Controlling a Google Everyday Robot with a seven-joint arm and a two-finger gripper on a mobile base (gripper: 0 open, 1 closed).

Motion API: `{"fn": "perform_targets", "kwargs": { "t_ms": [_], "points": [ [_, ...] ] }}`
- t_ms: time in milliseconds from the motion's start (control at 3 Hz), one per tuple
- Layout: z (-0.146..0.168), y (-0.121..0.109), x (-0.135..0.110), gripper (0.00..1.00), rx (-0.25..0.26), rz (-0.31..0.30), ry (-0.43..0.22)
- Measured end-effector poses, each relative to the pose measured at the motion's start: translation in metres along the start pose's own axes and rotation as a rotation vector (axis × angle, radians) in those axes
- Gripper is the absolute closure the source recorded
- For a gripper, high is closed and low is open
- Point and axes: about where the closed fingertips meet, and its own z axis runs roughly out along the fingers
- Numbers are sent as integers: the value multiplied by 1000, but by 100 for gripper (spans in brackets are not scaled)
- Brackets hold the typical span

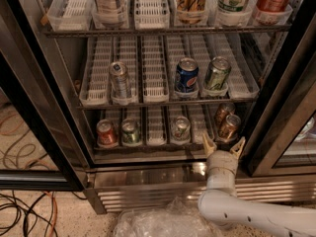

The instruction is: Pick orange can from bottom shelf of fridge

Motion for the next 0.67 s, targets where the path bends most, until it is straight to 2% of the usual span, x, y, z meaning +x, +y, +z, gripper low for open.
{"fn": "perform_targets", "kwargs": {
  "t_ms": [667],
  "points": [
    [6, 0, -13, 23, -1, -1, -60]
  ]
}}
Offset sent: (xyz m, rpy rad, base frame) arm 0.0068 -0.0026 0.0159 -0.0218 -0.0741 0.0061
